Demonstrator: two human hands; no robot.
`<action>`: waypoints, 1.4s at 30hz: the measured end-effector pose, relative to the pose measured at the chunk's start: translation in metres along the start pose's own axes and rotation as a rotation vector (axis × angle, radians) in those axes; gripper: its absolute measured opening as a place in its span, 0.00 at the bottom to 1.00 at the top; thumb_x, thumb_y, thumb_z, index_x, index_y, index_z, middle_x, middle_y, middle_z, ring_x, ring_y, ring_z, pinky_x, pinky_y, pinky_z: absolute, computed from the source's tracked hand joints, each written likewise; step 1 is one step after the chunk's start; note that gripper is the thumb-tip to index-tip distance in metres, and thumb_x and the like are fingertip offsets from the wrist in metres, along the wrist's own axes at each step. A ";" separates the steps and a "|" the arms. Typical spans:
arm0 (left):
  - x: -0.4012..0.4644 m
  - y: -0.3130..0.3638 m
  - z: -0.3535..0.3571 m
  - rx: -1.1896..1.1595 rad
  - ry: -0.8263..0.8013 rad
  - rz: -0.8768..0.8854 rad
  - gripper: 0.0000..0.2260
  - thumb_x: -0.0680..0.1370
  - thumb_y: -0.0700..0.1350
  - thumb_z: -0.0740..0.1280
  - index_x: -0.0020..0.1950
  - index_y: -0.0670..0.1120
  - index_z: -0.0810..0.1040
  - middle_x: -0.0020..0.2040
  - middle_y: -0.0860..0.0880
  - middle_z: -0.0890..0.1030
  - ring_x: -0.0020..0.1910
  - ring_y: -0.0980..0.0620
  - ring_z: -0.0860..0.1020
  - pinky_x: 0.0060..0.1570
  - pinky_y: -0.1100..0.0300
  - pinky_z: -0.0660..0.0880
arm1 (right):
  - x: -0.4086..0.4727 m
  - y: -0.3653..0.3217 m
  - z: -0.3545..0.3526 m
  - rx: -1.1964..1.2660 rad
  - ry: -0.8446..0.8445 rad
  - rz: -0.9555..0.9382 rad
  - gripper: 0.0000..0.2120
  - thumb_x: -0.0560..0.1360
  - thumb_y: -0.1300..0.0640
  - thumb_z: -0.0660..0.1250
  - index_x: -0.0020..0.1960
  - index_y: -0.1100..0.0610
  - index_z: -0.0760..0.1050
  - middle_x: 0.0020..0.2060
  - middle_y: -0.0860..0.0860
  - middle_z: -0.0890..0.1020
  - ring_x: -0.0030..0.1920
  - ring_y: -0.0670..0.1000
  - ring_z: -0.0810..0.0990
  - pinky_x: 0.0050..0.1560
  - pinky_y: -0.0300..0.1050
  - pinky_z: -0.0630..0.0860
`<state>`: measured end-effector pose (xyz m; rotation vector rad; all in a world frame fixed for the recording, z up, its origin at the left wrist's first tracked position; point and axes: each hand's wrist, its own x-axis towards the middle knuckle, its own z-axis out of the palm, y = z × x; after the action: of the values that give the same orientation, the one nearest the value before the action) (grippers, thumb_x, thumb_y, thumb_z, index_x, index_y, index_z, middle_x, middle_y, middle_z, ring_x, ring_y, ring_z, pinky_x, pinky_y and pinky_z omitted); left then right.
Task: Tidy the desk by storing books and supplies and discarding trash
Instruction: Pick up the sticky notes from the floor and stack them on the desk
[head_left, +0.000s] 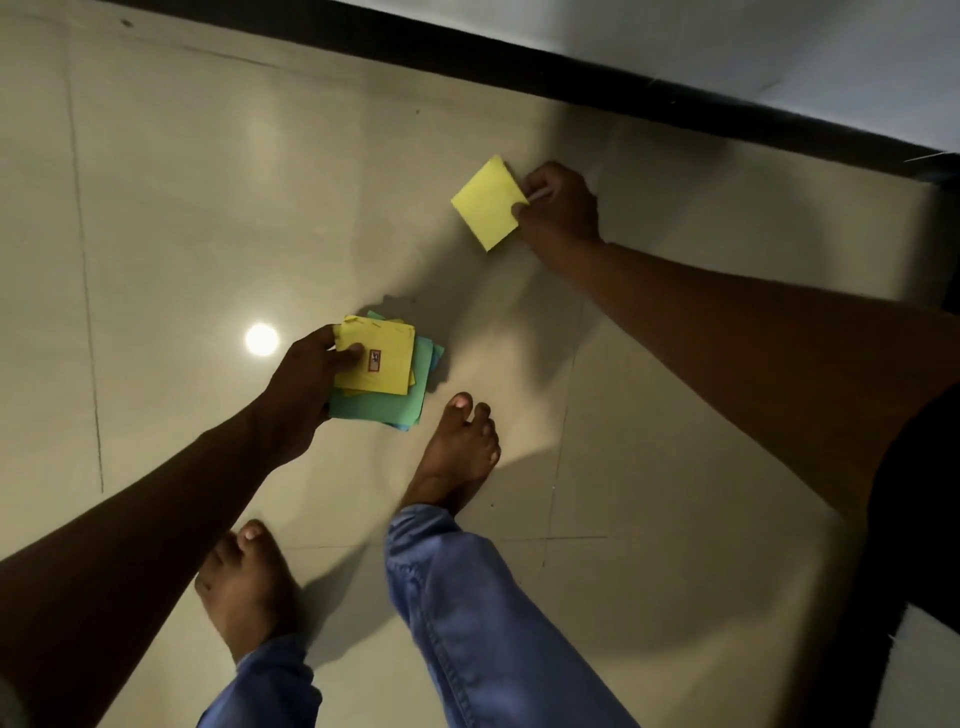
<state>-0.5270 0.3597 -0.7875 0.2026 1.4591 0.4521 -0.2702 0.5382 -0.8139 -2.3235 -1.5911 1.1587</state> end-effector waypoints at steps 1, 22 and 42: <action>-0.002 0.001 -0.002 0.000 0.002 0.000 0.15 0.83 0.42 0.65 0.70 0.47 0.76 0.63 0.43 0.82 0.61 0.40 0.80 0.52 0.50 0.80 | -0.009 -0.005 0.003 0.108 -0.036 0.030 0.05 0.71 0.57 0.71 0.44 0.49 0.78 0.44 0.50 0.84 0.47 0.56 0.85 0.48 0.51 0.82; -0.194 0.083 -0.047 0.091 -0.018 0.168 0.08 0.84 0.43 0.61 0.60 0.49 0.78 0.54 0.47 0.83 0.50 0.45 0.81 0.47 0.52 0.80 | -0.250 -0.151 -0.023 0.381 -0.327 -0.116 0.10 0.66 0.56 0.73 0.45 0.45 0.84 0.42 0.53 0.87 0.46 0.57 0.86 0.49 0.60 0.84; -0.487 0.231 0.005 0.138 -0.190 0.359 0.15 0.84 0.38 0.60 0.68 0.46 0.77 0.61 0.43 0.84 0.57 0.41 0.83 0.51 0.48 0.82 | -0.480 -0.305 -0.236 0.814 -0.183 0.303 0.20 0.72 0.46 0.78 0.58 0.51 0.77 0.57 0.54 0.84 0.53 0.54 0.85 0.44 0.50 0.84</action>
<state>-0.5849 0.3663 -0.2516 0.6083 1.2691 0.6044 -0.4332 0.3521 -0.2500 -1.9480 -0.5857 1.7038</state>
